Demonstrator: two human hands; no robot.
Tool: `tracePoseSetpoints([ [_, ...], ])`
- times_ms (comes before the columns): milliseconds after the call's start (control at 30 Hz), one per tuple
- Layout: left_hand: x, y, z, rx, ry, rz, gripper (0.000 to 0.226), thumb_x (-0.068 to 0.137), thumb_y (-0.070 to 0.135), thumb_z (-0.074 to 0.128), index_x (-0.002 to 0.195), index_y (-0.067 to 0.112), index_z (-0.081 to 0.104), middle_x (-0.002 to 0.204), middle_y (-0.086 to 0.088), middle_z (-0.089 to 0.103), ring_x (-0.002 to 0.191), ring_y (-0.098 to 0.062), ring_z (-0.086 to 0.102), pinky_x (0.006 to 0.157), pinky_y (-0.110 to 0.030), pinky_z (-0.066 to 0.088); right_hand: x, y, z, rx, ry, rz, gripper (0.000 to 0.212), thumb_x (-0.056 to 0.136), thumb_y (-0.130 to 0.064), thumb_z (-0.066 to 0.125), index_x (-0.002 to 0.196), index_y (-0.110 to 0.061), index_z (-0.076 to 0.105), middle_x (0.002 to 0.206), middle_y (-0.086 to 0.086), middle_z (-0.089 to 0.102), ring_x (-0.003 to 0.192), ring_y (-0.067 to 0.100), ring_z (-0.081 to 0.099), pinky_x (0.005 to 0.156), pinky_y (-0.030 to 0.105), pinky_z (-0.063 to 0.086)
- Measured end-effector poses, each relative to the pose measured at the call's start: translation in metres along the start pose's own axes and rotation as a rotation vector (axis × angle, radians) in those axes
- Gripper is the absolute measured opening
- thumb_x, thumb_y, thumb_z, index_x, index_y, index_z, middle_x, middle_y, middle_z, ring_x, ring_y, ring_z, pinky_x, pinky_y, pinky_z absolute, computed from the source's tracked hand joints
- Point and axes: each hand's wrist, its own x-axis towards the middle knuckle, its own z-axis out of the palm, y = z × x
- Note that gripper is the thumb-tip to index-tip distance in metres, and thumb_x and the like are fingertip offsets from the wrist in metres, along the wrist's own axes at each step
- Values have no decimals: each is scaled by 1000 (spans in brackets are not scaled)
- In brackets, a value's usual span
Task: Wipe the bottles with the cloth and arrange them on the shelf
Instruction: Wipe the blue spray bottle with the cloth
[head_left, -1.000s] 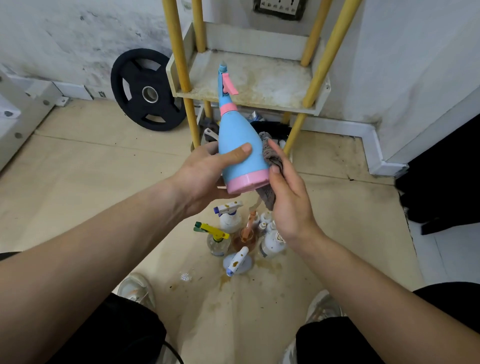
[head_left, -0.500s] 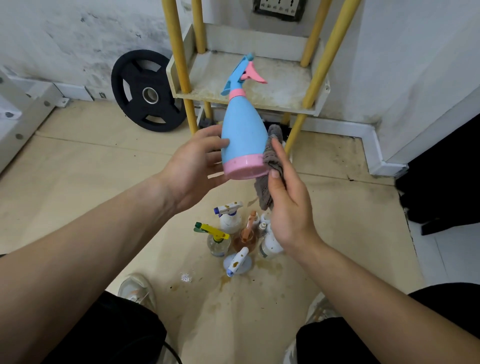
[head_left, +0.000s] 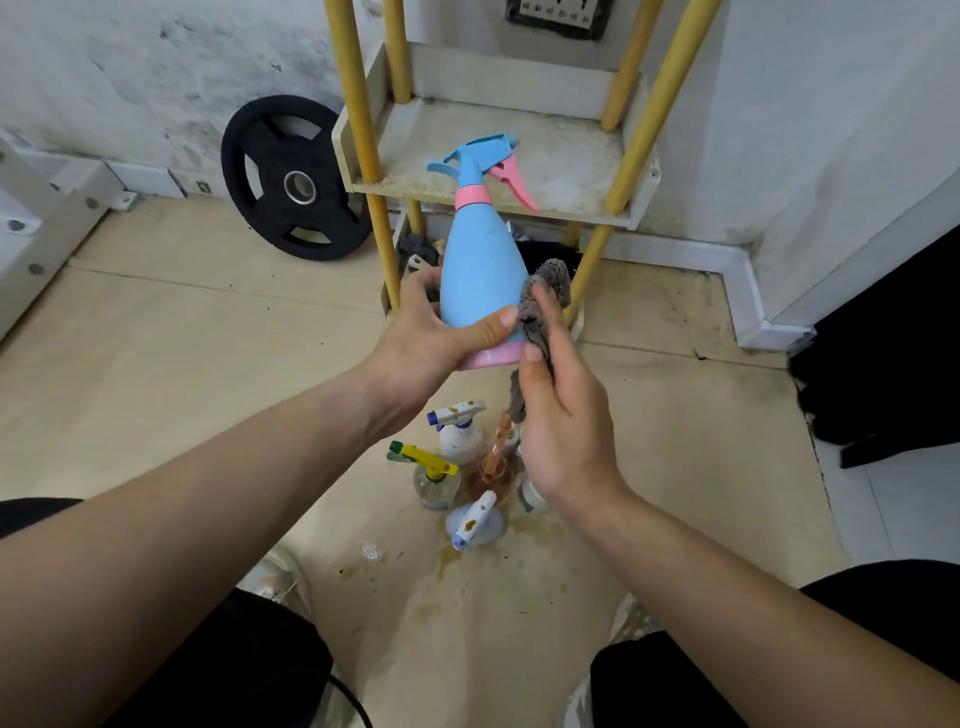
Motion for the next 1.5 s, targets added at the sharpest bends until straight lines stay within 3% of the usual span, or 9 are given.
tracePoseSetpoints([
  [133,0,3,3,40,23,-15,76,78,60,75,135,28,37,135,-3,59,107,-17,69,86,-34,57,0,2,1,24,-17,-48,50,99,-46,36,145,-64,31,132,-13,49,120,11,48,107,34,37],
  [267,0,17,-3,-129,-8,-112,29,104,32,50,132,28,54,122,-7,69,90,-24,65,83,-38,53,13,6,-5,111,52,36,55,99,-43,39,152,-53,32,159,-17,39,137,1,47,115,42,42],
  [433,-5,9,-5,-186,-62,-95,44,99,28,62,140,23,45,124,-10,65,90,-29,70,91,-51,57,16,4,-8,102,94,48,56,99,-37,39,155,-42,34,158,-18,41,141,1,44,116,43,42],
  [667,-4,5,-3,-97,-98,30,54,90,24,73,138,9,54,115,-14,72,97,-25,73,86,-33,59,4,-5,-6,-157,-4,-118,55,104,-28,38,158,-26,31,168,-7,21,154,1,18,124,24,22],
  [767,-7,7,-2,-141,-75,21,59,84,26,74,136,6,56,106,-13,72,80,-18,73,77,-27,59,0,-5,-4,-315,-73,-203,54,105,-24,38,159,-24,32,169,-9,14,157,10,13,126,38,25],
  [900,-4,10,-6,-132,-38,-35,78,69,25,89,136,19,50,114,-9,70,90,-25,74,87,-45,60,7,-2,-9,-217,-91,-250,53,105,-21,39,157,-21,33,169,-5,18,155,4,15,125,31,23],
  [1133,-9,7,-3,-13,-318,-32,64,78,20,80,137,30,58,131,-17,64,113,-36,68,96,-59,54,38,-8,-25,225,30,-73,52,103,-22,38,154,-29,33,160,1,41,145,15,41,120,47,36],
  [1267,-12,9,1,18,-296,-7,50,85,28,75,133,30,63,124,-13,69,112,-35,69,97,-55,55,37,-12,-28,-27,-4,-228,52,104,-14,37,156,-17,36,168,2,23,155,9,17,127,39,19],
  [1500,-7,14,-7,88,-203,29,41,91,25,75,131,32,64,120,-13,70,103,-30,71,93,-52,58,21,-3,-24,-210,-93,-411,43,105,-16,41,147,-6,49,162,3,33,155,12,19,126,52,19],
])
